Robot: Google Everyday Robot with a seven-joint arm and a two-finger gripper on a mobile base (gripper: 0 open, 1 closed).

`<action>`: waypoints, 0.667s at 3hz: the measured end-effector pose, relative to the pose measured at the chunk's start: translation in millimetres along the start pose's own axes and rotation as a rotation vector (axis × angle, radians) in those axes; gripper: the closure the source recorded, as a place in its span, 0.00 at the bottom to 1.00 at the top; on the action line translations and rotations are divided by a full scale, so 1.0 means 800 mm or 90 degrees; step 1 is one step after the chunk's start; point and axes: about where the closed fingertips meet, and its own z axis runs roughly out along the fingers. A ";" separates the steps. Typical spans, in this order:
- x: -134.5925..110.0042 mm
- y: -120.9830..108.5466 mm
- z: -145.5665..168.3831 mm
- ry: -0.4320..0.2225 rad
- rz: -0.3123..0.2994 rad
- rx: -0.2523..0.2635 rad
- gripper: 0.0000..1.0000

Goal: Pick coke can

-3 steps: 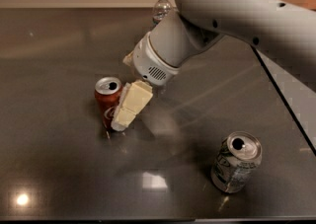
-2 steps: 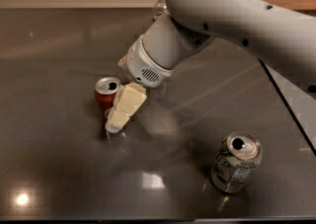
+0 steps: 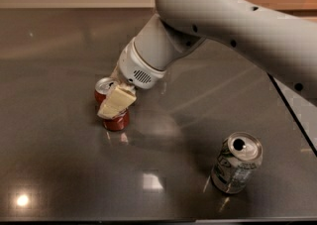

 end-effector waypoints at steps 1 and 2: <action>-0.004 0.000 -0.003 -0.004 0.004 -0.005 0.64; -0.011 -0.005 -0.024 -0.010 0.008 -0.005 0.87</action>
Offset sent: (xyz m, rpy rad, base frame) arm 0.0102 -0.0173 0.0417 0.0333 0.0243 -0.0176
